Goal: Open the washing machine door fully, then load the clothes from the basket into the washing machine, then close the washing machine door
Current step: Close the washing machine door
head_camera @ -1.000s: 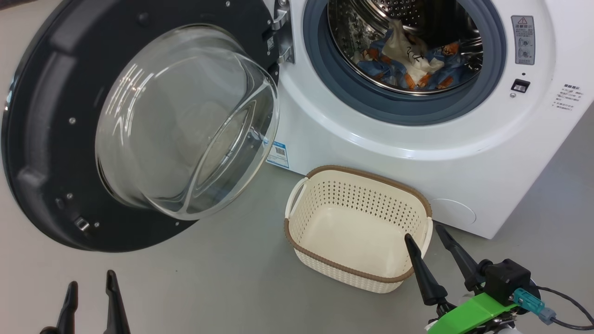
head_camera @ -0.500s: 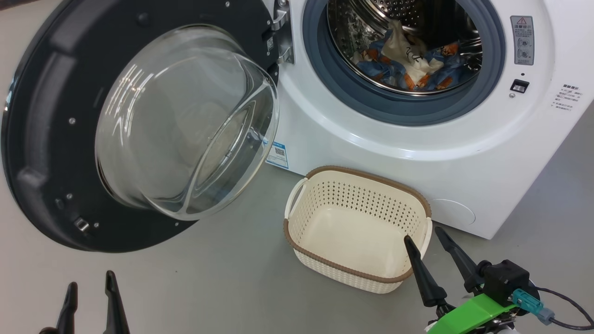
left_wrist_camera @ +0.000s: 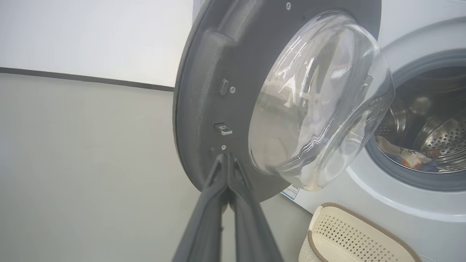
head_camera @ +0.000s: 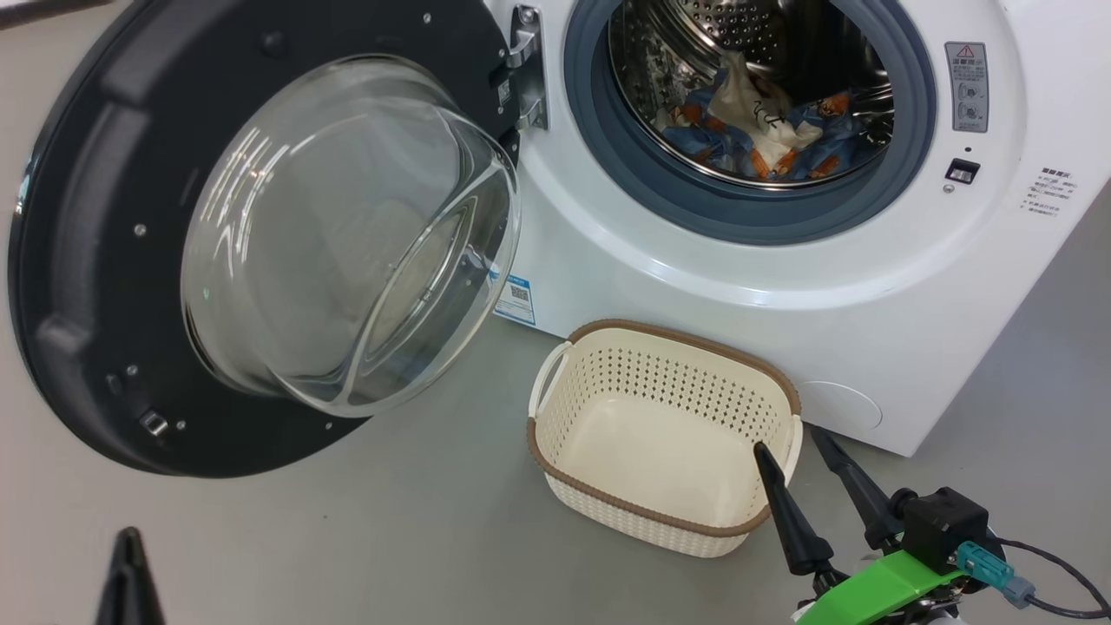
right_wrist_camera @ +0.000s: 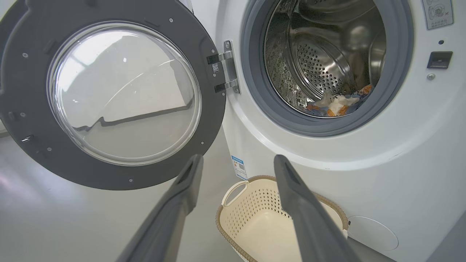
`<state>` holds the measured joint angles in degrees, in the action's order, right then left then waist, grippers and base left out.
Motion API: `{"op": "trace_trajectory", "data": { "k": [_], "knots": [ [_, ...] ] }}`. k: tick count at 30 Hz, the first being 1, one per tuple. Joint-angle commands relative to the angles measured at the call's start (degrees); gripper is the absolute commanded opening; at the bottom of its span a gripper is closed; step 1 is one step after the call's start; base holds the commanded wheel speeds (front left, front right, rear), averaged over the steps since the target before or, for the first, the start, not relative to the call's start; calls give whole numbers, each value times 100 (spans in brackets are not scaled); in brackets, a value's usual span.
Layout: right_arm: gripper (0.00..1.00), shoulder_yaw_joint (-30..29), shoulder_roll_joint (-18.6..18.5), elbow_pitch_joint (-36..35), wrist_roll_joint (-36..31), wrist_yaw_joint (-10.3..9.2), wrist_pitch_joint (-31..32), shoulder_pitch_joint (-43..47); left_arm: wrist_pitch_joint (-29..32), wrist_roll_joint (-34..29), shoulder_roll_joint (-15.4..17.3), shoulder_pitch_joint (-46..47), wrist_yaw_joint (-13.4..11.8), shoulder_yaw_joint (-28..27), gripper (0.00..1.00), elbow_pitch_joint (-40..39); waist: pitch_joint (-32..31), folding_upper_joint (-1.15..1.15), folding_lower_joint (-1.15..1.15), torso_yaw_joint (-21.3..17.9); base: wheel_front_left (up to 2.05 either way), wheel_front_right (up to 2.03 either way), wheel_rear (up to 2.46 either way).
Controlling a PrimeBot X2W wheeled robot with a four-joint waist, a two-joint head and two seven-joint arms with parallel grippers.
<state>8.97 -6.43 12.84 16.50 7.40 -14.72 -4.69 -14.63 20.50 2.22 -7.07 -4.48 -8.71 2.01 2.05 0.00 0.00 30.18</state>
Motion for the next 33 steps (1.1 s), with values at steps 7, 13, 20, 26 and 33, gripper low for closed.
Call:
{"op": "trace_trajectory", "data": {
  "k": [7,13,20,26,33],
  "knots": [
    [100,179,55,-135,57,9,-28,-27,-37,120,65,539,425,-1010,0,-254,-11,0,0,-74,0,0,0],
    [100,200,25,-143,63,9,-28,-47,-37,243,78,1147,888,-1823,0,-33,57,0,0,-175,0,0,0],
    [100,248,-35,-119,76,9,-28,-120,-37,356,450,1880,1104,-2341,0,324,155,0,0,-293,0,0,0],
    [100,321,-66,-93,98,9,-28,-189,-37,856,802,2465,1168,-2652,0,905,232,0,0,-427,0,0,0],
    [100,346,-109,-97,105,9,-28,-263,311,2090,1267,3282,1191,-2927,0,1839,321,0,0,-593,0,0,0]
  ]
}}
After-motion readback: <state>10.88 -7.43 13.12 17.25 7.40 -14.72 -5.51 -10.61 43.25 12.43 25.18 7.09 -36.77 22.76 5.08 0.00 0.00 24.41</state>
